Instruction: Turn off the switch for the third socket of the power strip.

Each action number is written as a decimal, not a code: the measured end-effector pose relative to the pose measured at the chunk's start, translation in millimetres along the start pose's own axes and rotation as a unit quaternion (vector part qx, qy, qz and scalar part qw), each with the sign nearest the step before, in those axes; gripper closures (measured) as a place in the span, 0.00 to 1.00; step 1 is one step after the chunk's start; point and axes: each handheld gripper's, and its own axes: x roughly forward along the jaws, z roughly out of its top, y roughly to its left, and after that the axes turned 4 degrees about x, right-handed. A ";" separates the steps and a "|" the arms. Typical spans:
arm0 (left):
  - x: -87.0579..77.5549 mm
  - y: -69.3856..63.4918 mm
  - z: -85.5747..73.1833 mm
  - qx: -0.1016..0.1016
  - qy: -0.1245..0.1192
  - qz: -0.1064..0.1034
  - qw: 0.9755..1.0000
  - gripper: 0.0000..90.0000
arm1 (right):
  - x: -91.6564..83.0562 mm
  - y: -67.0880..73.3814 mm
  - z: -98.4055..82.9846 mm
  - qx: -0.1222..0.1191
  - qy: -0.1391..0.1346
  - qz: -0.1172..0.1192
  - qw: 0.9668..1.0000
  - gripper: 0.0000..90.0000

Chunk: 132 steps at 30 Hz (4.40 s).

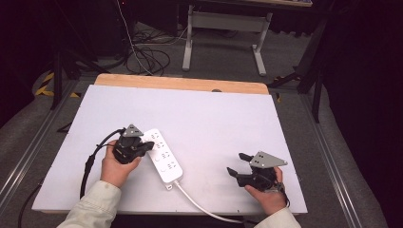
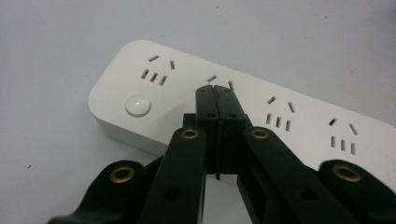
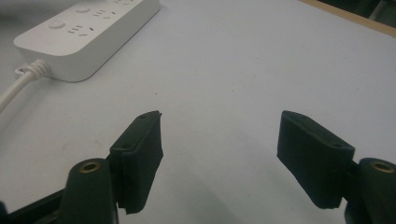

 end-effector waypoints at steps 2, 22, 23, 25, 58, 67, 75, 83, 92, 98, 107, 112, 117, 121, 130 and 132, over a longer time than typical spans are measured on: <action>1.8 -0.4 -0.2 0.000 0.003 -0.001 1.000 1.00 | 0.0 0.0 0.0 0.000 0.001 0.000 1.000 0.35; 7.4 -4.1 -1.8 0.024 0.006 0.024 0.999 1.00 | 1.0 -0.5 -0.3 0.001 0.004 -0.001 1.000 0.34; 8.0 -5.8 -1.9 0.026 0.006 0.029 0.999 1.00 | 1.1 -0.6 -0.3 0.001 0.004 -0.001 1.000 0.34; 7.6 -5.7 -1.6 0.036 0.010 0.040 0.999 1.00 | 1.1 -0.5 -0.4 0.001 0.005 -0.001 1.000 0.34; 9.1 -7.0 -4.8 0.037 0.003 0.037 0.999 1.00 | 3.0 0.2 -0.5 -0.001 0.010 -0.002 1.000 0.34; 9.1 -3.8 -4.9 0.026 0.003 0.024 0.999 1.00 | 3.1 0.3 -0.5 -0.001 0.010 -0.002 1.000 0.34; 9.8 -4.4 -1.5 0.018 0.018 0.027 0.999 1.00 | 3.5 0.1 -0.7 -0.002 0.012 -0.002 1.000 0.33; 9.6 -3.8 -0.9 0.025 0.019 0.030 0.999 1.00 | 4.5 0.1 -1.0 -0.001 0.014 -0.002 1.000 0.33; 9.5 -5.2 0.9 0.024 0.025 0.032 0.999 1.00 | 5.7 -1.2 -1.9 0.004 0.018 -0.003 1.000 0.33; 6.3 -8.5 -0.8 0.028 0.010 0.037 0.999 1.00 | 5.3 -1.3 -1.9 0.004 0.018 -0.003 1.000 0.33; 0.1 -11.2 -0.8 0.030 0.006 0.032 0.999 1.00 | 4.6 -1.5 -1.8 0.003 0.016 -0.001 1.000 0.33; -9.8 -12.1 0.7 0.028 -0.010 0.026 0.999 1.00 | 4.7 -1.5 -1.6 0.003 0.015 0.000 1.000 0.33; -18.8 -13.8 3.6 0.029 -0.023 0.022 0.999 1.00 | 4.9 -1.2 -1.6 0.002 0.015 0.000 1.000 0.33; -23.7 -15.8 5.6 0.027 -0.030 0.018 0.999 0.96 | 4.7 -1.3 -1.6 0.002 0.016 -0.001 1.000 0.33; -34.9 -20.9 10.5 0.045 -0.042 0.018 0.998 0.95 | 5.0 -1.2 -1.7 0.001 0.018 -0.001 1.000 0.33; -35.8 -21.1 10.4 0.042 -0.046 0.015 0.998 0.94 | 4.9 -1.2 -1.7 0.001 0.017 -0.001 1.000 0.33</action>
